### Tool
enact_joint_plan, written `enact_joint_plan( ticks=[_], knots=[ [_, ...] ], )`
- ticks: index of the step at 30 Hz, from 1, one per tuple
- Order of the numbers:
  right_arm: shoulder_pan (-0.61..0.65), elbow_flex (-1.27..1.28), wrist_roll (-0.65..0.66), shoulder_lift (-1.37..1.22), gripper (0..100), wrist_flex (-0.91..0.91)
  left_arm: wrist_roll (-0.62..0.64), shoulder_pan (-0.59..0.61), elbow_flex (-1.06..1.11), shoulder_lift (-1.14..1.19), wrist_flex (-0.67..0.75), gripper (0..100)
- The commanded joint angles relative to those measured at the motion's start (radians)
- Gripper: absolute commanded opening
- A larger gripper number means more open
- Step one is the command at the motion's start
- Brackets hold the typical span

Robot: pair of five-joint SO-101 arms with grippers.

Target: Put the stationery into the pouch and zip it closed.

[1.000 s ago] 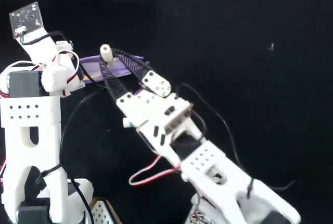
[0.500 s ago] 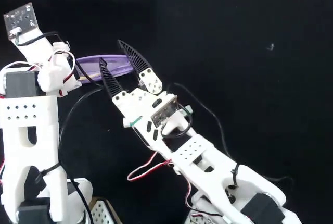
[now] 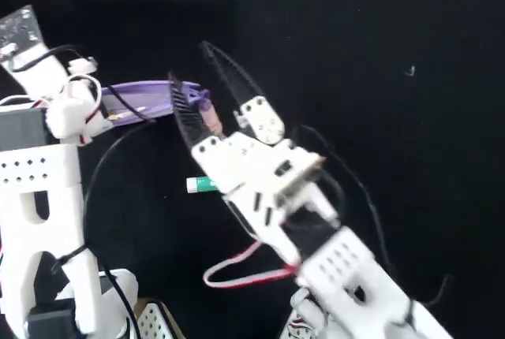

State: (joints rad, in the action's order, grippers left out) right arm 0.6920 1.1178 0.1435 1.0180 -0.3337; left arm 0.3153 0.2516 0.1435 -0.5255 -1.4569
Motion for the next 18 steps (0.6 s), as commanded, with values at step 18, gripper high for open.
enact_joint_plan(
  ticks=[18],
  knots=[
    [0.061,-0.108,0.344,0.087,18.0,0.921,0.003,0.263,0.027,-0.012,0.133,3]
  ],
)
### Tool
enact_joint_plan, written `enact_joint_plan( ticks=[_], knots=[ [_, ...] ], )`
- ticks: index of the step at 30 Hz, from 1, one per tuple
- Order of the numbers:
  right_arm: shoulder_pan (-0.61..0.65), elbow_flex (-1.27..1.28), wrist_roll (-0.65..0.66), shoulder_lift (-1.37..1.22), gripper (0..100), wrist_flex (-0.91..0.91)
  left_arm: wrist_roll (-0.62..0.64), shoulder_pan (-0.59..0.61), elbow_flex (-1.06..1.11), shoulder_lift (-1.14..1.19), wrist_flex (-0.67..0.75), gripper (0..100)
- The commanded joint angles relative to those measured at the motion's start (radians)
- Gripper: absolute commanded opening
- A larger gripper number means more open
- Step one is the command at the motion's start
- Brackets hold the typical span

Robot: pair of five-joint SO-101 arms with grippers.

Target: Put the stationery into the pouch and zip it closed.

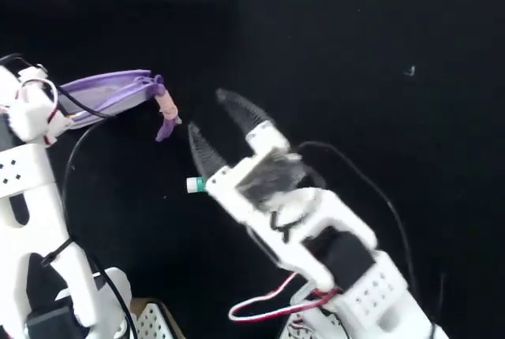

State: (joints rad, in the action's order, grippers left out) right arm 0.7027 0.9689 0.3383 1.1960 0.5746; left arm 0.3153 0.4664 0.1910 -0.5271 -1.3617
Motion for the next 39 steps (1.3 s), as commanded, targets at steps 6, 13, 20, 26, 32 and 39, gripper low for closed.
enact_joint_plan(
  ticks=[6,13,20,26,32,39],
  knots=[
    [0.071,-0.01,0.269,-0.329,18.0,0.003,0.003,0.053,-0.021,-0.009,0.038,3],
    [0.081,-0.214,0.416,-0.743,18.0,0.135,-0.015,0.053,-0.019,-0.009,0.037,3],
    [0.08,-0.274,0.568,-0.964,18.0,0.157,-0.017,0.054,-0.018,-0.009,0.037,3],
    [0.074,-0.308,0.621,-1.07,18.0,0.158,-0.017,0.054,-0.018,-0.009,0.038,3],
    [0.048,-0.45,0.621,-1.285,18.0,0.166,-0.017,0.056,-0.019,-0.009,0.038,3],
    [0.043,-0.688,0.62,-1.465,14.1,0.39,-0.017,0.056,-0.015,-0.009,0.037,3]
  ],
)
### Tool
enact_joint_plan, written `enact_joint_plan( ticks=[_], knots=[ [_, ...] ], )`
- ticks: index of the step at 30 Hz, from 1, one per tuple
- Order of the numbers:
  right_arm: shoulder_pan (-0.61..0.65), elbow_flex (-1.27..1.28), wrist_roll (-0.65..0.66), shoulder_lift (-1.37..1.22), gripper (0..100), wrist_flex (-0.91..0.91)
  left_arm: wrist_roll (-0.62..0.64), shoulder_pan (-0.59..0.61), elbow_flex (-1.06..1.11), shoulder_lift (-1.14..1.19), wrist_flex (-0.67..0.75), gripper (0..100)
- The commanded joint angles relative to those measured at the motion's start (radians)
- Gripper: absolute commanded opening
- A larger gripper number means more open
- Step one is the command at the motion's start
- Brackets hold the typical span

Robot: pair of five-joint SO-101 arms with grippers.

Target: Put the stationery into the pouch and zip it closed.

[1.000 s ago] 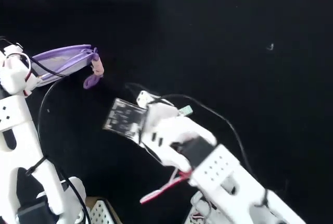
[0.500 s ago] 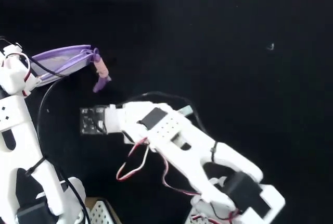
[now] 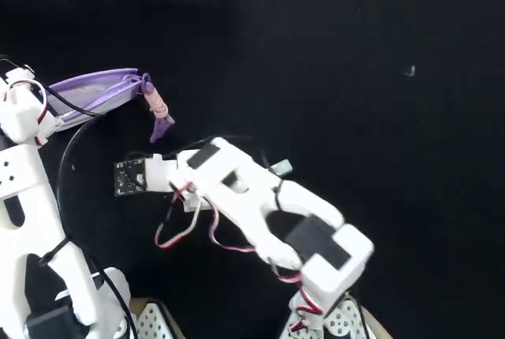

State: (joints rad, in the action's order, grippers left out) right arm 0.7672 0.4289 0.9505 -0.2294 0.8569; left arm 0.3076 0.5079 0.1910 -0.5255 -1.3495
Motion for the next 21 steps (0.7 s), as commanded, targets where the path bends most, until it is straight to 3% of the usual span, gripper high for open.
enact_joint_plan(
  ticks=[1,5,21],
  knots=[
    [-0.023,-0.168,0.008,-0.05,10.8,0.123,-0.009,0.015,-0.015,-0.011,0.025,3],
    [-0.046,-0.191,0.008,-0.059,0.9,0.137,-0.009,0.015,-0.015,-0.011,0.025,3],
    [-0.236,-0.16,0.005,0.364,2.1,0.262,-0.003,0.002,-0.019,-0.012,0.021,3]
  ],
)
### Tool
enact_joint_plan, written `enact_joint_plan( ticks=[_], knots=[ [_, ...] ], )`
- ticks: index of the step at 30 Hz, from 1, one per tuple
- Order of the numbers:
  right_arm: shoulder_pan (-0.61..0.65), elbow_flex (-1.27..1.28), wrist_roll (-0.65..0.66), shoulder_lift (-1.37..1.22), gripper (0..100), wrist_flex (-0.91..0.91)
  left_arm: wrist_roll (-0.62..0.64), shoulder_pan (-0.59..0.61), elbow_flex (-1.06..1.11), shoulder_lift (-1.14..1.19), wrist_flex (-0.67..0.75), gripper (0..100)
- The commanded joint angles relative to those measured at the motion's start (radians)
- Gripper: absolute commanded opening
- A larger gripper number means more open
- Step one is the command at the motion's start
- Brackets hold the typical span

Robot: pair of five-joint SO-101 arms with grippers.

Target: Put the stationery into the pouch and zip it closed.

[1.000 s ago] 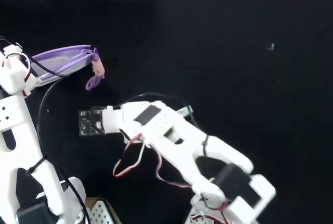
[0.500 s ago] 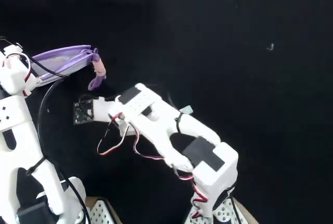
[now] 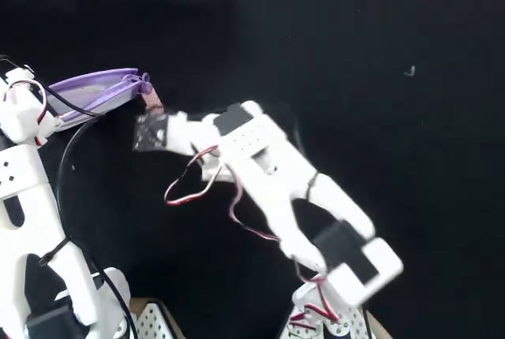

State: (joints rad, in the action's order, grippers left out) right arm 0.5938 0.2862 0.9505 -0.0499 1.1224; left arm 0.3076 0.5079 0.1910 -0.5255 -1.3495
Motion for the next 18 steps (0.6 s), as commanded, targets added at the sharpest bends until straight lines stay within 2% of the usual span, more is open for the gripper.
enact_joint_plan(
  ticks=[1,4,10,15,18],
  knots=[
    [-0.074,-0.005,0.003,0.226,2.1,-0.026,0.008,-0.007,-0.018,-0.012,0.02,3],
    [-0.094,0.048,0.002,0.354,2.1,-0.132,0.035,-0.036,-0.016,-0.02,0.006,3],
    [-0.094,0.246,-0.005,0.595,2.1,-0.371,0.035,-0.174,-0.065,-0.02,-0.091,3],
    [-0.127,0.375,-0.146,0.786,2.1,-0.56,0.035,-0.245,-0.081,-0.02,-0.121,3],
    [-0.147,0.406,-0.176,0.869,2.1,-0.624,0.034,-0.255,-0.087,-0.02,-0.123,3]
  ],
)
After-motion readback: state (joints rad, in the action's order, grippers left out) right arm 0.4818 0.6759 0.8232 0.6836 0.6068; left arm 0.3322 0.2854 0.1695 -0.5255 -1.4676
